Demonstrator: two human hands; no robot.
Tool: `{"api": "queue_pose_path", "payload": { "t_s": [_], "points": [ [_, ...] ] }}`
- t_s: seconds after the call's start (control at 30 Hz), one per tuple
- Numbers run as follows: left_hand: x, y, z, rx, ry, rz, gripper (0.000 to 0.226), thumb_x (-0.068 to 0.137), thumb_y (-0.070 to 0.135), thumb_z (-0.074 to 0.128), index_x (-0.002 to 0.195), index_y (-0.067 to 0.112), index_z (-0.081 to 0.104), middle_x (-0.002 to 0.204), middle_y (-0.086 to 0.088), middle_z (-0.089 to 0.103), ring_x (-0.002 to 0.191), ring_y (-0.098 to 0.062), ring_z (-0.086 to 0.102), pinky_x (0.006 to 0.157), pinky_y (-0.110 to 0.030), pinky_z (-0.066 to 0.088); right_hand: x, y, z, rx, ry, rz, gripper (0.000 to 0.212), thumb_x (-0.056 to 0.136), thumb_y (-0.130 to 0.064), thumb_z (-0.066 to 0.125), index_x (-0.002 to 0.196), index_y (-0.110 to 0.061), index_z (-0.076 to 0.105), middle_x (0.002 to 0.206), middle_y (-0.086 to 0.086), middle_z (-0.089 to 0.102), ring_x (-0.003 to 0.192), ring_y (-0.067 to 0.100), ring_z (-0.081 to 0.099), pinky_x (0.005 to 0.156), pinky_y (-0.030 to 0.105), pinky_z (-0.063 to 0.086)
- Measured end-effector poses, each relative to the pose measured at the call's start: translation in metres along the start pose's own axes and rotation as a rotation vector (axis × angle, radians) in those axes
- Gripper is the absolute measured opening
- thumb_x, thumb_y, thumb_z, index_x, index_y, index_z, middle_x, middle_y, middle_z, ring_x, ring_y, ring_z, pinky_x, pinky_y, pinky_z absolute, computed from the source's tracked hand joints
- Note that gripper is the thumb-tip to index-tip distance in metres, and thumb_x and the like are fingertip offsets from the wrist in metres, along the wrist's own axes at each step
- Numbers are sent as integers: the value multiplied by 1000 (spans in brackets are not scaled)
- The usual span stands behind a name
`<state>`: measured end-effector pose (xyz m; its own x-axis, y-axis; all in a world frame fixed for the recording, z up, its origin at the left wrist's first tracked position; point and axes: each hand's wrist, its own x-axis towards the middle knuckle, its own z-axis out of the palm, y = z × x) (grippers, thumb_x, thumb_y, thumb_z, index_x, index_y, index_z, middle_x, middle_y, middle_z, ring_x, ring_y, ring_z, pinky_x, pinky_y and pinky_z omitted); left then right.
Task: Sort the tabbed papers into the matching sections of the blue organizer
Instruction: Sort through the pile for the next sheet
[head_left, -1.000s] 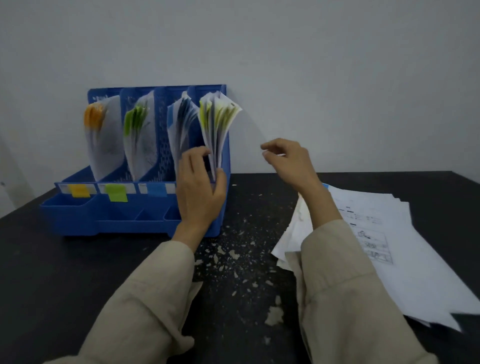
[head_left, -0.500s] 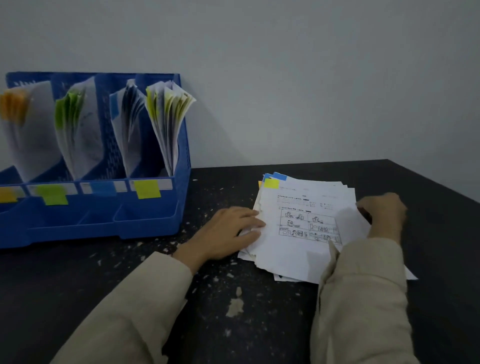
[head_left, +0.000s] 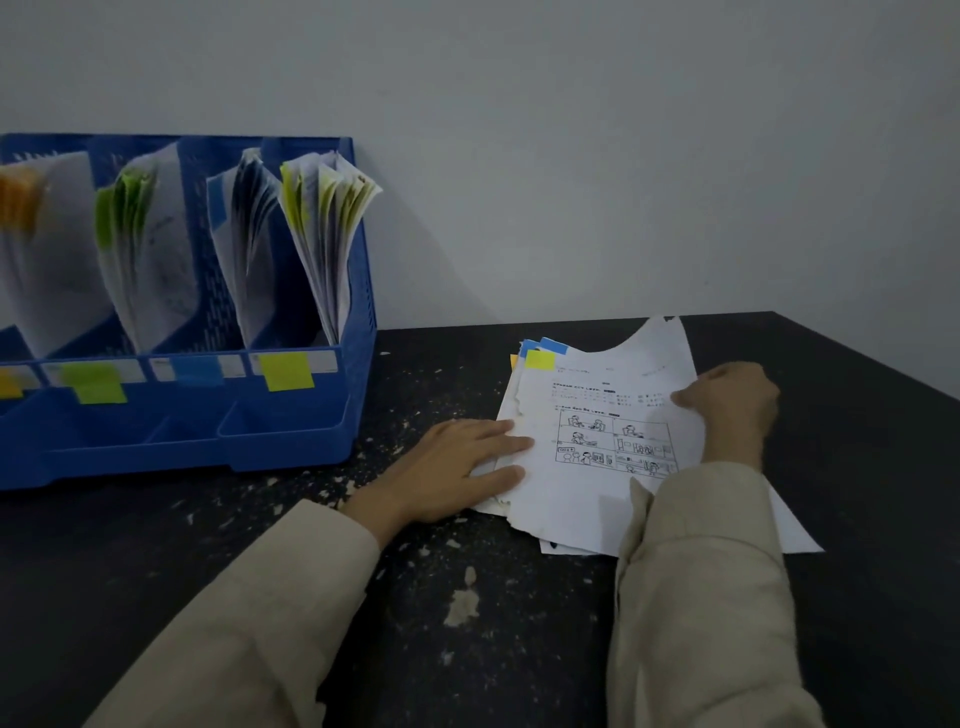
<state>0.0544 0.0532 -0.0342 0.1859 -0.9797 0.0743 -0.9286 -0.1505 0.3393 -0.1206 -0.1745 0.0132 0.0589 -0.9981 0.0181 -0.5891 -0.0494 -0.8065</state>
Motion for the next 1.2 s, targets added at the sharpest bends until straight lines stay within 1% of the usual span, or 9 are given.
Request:
{"api": "queue_pose_path", "payload": {
  "t_s": [0.17, 0.33, 0.53, 0.67, 0.87, 1.0, 1.1, 1.13, 1.2],
  "points": [
    [0, 1, 0, 14, -19, -9, 60, 83, 64, 27, 141, 46, 29, 155, 11, 20, 141, -10, 18, 116, -35, 10, 2, -2, 5, 53, 79, -48, 26, 79, -7, 73, 104, -4, 68, 114, 18, 64, 109, 33, 58, 97, 42, 46],
    [1, -1, 1, 23, -23, -12, 65, 80, 72, 24, 141, 49, 27, 156, 11, 19, 141, -10, 18, 117, -38, 12, 4, 2, 5, 98, 145, -138, 19, 87, 3, 56, 100, 1, 69, 107, 22, 66, 96, 34, 62, 71, 25, 40],
    [1, -1, 1, 27, -9, -9, 69, 78, 75, 20, 141, 48, 27, 156, 11, 20, 141, -10, 19, 117, -39, 13, 3, -1, 5, 185, 204, -161, 21, 94, -8, 49, 113, -1, 58, 119, 19, 58, 107, 33, 56, 76, 29, 38],
    [-1, 2, -1, -2, 5, -25, 56, 93, 60, 33, 145, 42, 24, 156, 10, 19, 141, -10, 19, 117, -35, 12, 1, -4, 5, 229, 260, -272, 19, 97, -9, 44, 111, -2, 55, 105, 13, 56, 99, 27, 53, 81, 33, 38],
    [-1, 7, -24, -410, 287, -42, 49, 90, 41, 54, 137, 45, 39, 155, 11, 17, 139, -6, 18, 110, -27, 18, 3, -17, 8, 761, 93, -343, 11, 95, -11, 51, 105, -14, 53, 99, 1, 56, 92, 12, 53, 76, 21, 43],
    [-6, 17, -59, -582, 419, 28, 56, 78, 44, 62, 130, 51, 44, 154, 14, 10, 137, 1, 16, 107, -27, 22, -9, -48, 3, 933, -7, -382, 14, 95, -10, 51, 87, -22, 50, 79, -7, 53, 72, 2, 49, 61, 9, 41],
    [-14, 17, -87, -617, 466, 76, 59, 75, 42, 68, 130, 49, 46, 153, 11, 17, 126, 19, 25, 100, -10, 34, -26, -75, 1, 998, -81, -469, 2, 96, -14, 51, 96, -16, 51, 75, -11, 51, 68, -3, 47, 60, 6, 40],
    [-18, 15, -95, -617, 459, 110, 58, 78, 38, 71, 130, 45, 48, 150, 8, 25, 125, 17, 31, 100, -11, 38, -32, -83, 2, 1018, -107, -504, 3, 96, -14, 51, 99, -14, 50, 74, -12, 51, 69, -3, 47, 61, 5, 40],
    [-27, 11, -111, -601, 463, 158, 53, 83, 22, 71, 130, 36, 51, 141, 3, 40, 124, -2, 45, 101, -28, 46, -45, -100, 4, 1043, -174, -566, 5, 96, -13, 52, 100, -12, 50, 74, -11, 51, 69, -2, 48, 64, 7, 40]
  ]
}}
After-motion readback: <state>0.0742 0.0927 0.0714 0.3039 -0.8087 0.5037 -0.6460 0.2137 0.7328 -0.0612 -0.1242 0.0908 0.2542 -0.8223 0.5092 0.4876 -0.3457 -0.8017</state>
